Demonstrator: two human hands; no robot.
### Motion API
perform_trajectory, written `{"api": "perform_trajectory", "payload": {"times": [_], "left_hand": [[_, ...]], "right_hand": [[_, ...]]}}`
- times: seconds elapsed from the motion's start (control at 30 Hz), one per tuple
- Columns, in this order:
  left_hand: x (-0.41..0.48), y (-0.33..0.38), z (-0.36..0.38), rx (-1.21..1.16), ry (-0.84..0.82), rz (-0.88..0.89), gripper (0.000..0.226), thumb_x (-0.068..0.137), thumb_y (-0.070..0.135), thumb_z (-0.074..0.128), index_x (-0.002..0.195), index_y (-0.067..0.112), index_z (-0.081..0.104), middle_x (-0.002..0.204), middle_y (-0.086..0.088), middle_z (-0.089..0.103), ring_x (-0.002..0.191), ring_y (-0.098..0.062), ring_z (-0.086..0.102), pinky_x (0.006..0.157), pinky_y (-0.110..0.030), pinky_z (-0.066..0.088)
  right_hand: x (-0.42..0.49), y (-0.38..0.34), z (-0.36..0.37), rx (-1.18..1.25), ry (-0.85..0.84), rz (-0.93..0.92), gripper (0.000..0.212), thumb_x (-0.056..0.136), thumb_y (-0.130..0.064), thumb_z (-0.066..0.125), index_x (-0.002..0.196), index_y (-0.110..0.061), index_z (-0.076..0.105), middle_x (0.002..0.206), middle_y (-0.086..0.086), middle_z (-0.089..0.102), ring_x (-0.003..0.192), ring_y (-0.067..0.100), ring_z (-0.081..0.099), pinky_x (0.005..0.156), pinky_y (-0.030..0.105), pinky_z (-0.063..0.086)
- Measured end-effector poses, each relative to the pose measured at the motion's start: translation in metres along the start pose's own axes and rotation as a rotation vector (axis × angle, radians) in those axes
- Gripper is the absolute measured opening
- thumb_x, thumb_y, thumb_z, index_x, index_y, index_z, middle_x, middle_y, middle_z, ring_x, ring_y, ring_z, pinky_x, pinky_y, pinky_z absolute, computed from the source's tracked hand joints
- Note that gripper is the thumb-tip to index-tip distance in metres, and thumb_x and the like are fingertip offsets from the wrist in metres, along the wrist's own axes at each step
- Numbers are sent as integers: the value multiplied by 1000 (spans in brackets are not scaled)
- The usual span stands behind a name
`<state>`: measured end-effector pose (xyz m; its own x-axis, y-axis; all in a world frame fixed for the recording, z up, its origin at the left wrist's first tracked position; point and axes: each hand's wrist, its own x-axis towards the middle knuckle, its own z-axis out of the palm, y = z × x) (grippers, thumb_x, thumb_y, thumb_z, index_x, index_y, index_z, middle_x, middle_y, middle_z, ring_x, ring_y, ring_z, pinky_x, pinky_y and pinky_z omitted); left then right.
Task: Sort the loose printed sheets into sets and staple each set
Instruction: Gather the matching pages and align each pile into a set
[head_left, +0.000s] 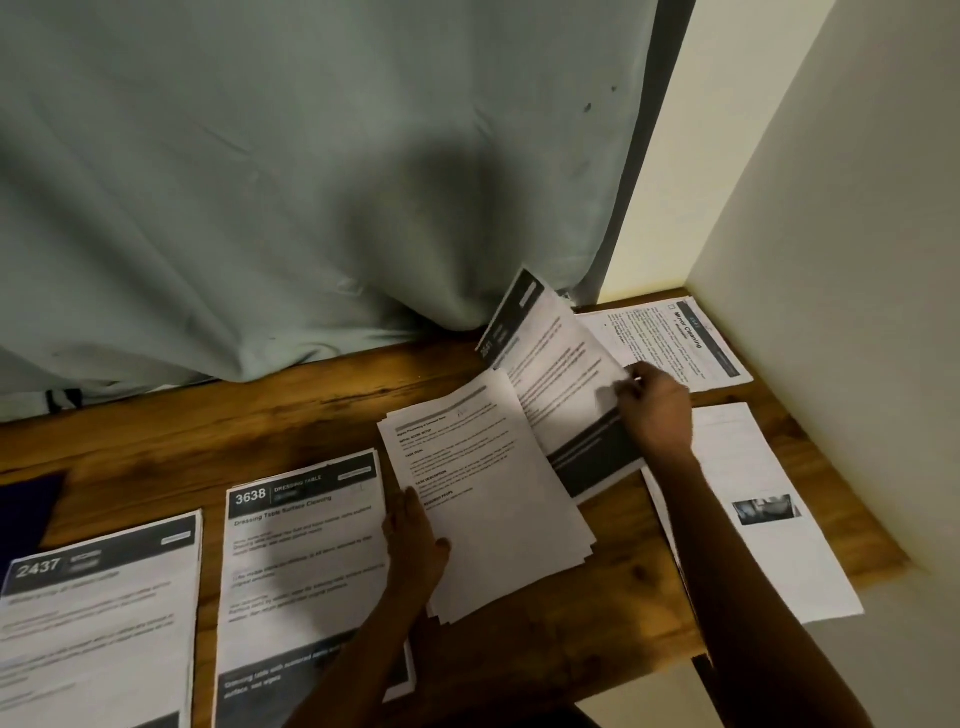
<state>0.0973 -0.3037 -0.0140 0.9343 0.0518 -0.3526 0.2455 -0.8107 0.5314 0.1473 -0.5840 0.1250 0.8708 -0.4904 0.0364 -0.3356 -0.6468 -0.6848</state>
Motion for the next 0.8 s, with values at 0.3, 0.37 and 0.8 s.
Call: {"api": "perform_trajectory", "payload": {"times": [0.3, 0.37, 0.8], "left_hand": [[-2, -4, -1, -109, 55, 32, 78, 92, 15, 57, 150, 8, 6, 157, -13, 10, 143, -32, 11, 118, -43, 15], [-2, -7, 0, -229, 151, 53, 67, 94, 14, 52, 149, 13, 14, 149, -14, 29, 136, -32, 29, 111, -47, 31], [9, -13, -4, -530, 139, 70, 71, 83, 75, 31, 137, 28, 33, 125, -2, 57, 112, -20, 58, 91, -45, 52]], "right_hand": [[4, -17, -40, 172, -74, 30, 22, 92, -24, 58, 111, -14, 61, 101, 4, 66, 86, 19, 63, 75, 31, 49], [-6, -6, -18, 174, -176, 35, 21, 92, -23, 58, 110, -11, 60, 98, 4, 66, 89, 19, 64, 77, 30, 50], [-64, 57, 99, -168, -334, 95, 26, 92, -22, 55, 117, -13, 51, 123, 8, 52, 117, 27, 46, 98, 38, 41]]}}
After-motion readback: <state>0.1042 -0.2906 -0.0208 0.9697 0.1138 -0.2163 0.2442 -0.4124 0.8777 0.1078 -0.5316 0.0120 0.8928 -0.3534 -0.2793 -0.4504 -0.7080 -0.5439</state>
